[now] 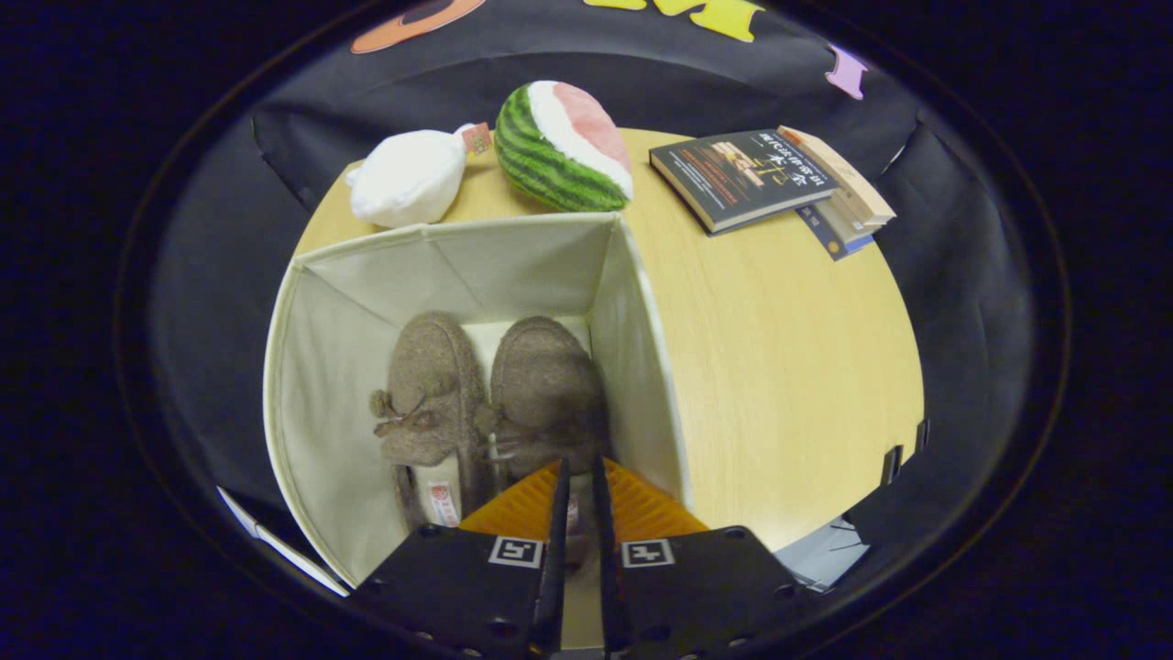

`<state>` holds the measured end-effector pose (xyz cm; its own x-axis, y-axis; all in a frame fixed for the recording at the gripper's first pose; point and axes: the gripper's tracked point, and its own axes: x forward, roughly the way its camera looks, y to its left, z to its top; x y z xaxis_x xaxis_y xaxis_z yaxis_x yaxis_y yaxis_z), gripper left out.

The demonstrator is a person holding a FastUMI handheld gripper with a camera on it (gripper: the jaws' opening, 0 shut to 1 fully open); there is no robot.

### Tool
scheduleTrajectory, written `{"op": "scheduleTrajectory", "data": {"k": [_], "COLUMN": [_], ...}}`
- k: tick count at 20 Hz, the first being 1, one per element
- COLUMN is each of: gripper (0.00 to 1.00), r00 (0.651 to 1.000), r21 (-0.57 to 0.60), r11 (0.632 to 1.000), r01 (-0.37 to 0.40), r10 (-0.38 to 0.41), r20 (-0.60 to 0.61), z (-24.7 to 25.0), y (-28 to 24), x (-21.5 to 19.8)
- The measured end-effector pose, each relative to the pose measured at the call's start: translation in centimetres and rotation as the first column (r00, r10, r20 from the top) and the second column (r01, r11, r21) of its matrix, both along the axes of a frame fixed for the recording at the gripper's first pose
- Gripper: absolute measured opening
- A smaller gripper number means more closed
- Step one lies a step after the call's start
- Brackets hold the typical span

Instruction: Open the storage box then place both shoes into the box .Put the left shoe in first, then the right shoe, with the right side of both shoes facing outward in a uniform manner.

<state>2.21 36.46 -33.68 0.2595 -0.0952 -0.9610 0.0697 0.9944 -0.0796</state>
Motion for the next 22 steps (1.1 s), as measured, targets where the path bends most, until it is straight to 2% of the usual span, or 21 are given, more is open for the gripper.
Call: {"op": "scheduleTrajectory", "data": {"k": [4, 7, 10, 14, 16, 19, 22], "gripper": [0.52, 0.61, 0.84, 0.97, 0.97, 0.97, 0.96], "r00": [1.0, 0.994, 0.979, 0.943, 0.913, 0.85, 0.77], "r21": [0.066, 0.094, 0.136, 0.135, 0.108, 0.045, -0.013], "r11": [0.997, 0.992, 0.976, 0.963, 0.962, 0.967, 0.972], "r01": [-0.029, -0.09, -0.167, -0.233, -0.25, -0.25, -0.234], "r10": [0.028, 0.083, 0.148, 0.19, 0.198, 0.197, 0.194], "r20": [0.013, 0.069, 0.141, 0.273, 0.357, 0.489, 0.607], "z": [1.9, 4.4, 7.9, 13.5, 16.4, 21.0, 25.3], "y": [0.6, 0.7, 0.4, -2.9, -6.0, -11.1, -16.0], "x": [-0.8, -1.2, -1.8, -2.1, -1.7, -1.2, -0.6]}}
